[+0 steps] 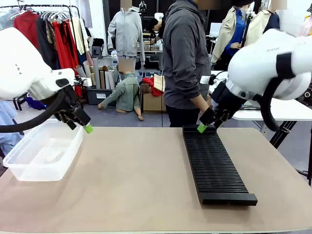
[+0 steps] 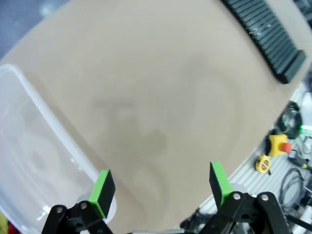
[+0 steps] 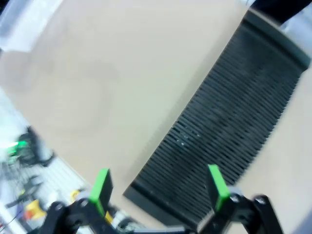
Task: Sort PCBs into racks and boxes based on the side picked up.
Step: Pick up the Blank PCB handed by the Human.
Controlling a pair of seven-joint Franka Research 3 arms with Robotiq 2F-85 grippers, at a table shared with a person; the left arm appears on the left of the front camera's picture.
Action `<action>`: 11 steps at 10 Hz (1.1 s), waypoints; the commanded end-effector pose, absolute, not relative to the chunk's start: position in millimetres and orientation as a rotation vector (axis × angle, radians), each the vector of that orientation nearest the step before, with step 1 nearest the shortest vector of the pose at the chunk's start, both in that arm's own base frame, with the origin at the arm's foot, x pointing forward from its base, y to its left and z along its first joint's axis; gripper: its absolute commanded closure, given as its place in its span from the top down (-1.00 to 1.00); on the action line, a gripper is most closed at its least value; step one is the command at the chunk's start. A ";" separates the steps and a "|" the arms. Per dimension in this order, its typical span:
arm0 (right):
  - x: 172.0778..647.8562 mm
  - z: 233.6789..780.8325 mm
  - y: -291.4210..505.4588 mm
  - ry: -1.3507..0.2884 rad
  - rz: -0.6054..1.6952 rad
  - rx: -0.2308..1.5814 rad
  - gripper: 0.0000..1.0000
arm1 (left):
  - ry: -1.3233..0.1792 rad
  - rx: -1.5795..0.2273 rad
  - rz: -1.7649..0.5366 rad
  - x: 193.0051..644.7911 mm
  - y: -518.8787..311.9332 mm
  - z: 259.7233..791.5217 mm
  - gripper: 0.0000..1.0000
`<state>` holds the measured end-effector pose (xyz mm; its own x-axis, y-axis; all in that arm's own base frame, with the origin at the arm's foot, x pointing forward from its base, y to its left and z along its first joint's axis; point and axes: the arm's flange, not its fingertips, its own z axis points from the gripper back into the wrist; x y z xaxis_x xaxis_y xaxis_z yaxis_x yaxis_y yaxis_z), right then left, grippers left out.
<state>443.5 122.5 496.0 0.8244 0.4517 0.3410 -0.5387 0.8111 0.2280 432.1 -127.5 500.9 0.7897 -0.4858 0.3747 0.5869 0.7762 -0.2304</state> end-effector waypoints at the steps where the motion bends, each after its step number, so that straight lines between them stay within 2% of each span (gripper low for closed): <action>1: 455.0 497.8 105.6 -0.266 0.529 0.438 1.00 | -0.242 -0.467 -0.553 447.6 -112.3 499.5 1.00; 4: 435.6 515.1 41.9 -0.406 0.419 0.728 1.00 | -0.202 -0.791 -0.422 455.1 -63.4 510.1 1.00; 6: 419.1 529.4 -1.5 -0.493 0.342 0.914 1.00 | -0.219 -0.944 -0.359 451.2 -28.0 522.7 1.00; 9: 400.6 532.2 -52.1 -0.590 0.231 1.060 1.00 | -0.281 -1.156 -0.299 449.6 20.6 534.7 1.00; 11: 384.1 530.9 -79.0 -0.643 0.206 1.142 1.00 | -0.315 -1.219 -0.260 450.8 43.6 530.9 1.00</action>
<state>391.6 -76.3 536.9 0.8287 -0.1507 0.5390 -0.4210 0.4666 0.7778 444.4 40.6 534.7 0.9353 -0.0363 0.3521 0.3404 0.3650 -0.8666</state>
